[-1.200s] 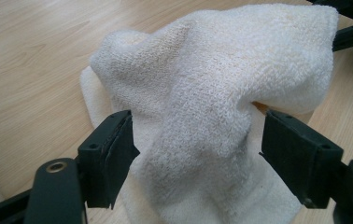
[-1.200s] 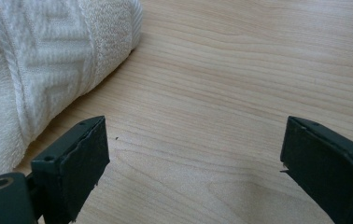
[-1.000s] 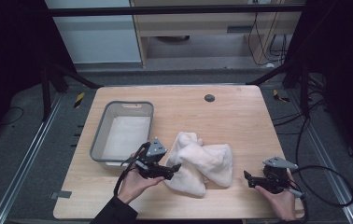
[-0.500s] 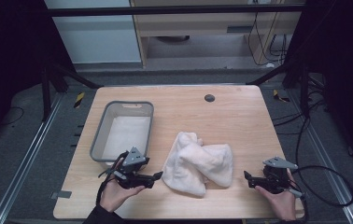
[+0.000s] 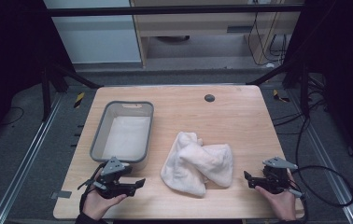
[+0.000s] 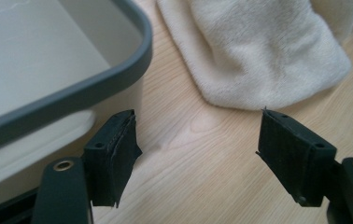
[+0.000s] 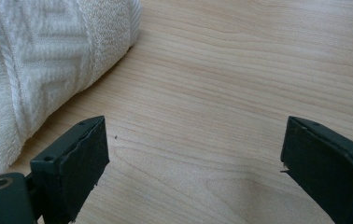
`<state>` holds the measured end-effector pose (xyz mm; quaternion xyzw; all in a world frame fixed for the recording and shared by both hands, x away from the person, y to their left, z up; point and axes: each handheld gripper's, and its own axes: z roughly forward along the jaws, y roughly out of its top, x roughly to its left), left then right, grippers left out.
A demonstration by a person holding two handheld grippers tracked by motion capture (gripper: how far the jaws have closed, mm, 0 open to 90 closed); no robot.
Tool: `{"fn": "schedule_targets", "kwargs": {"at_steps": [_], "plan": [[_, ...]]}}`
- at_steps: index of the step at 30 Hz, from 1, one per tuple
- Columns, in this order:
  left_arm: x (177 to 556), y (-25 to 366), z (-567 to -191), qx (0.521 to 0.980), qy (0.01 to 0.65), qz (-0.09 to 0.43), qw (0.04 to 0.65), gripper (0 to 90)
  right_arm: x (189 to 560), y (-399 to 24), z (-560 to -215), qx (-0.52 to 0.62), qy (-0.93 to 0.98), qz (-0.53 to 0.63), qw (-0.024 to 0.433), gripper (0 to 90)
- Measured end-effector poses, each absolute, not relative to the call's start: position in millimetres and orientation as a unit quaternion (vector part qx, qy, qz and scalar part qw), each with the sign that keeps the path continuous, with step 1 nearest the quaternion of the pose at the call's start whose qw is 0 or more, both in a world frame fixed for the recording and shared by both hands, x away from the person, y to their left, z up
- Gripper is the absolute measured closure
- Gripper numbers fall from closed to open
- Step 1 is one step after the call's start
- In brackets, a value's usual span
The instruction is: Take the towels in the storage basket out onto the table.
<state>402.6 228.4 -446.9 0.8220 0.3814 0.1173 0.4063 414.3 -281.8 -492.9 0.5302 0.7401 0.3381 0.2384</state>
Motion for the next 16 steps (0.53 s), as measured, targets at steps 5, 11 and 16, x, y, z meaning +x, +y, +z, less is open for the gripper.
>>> {"fn": "schedule_targets", "kwargs": {"at_steps": [5,11,16], "plan": [[403.5,239.6,-457.7,0.824,0.394,0.124,0.389,28.0,414.1,-281.8,-492.6,0.531,0.739,0.339,0.239,7.6],[406.0,254.3,-465.0,0.816,0.414,0.135,0.380,26.9,414.0,-281.6,-492.9,0.530,0.740,0.337,0.238,7.6],[408.1,263.0,-468.2,0.812,0.425,0.140,0.375,26.1,414.2,-281.7,-492.7,0.531,0.739,0.339,0.239,7.5]]}}
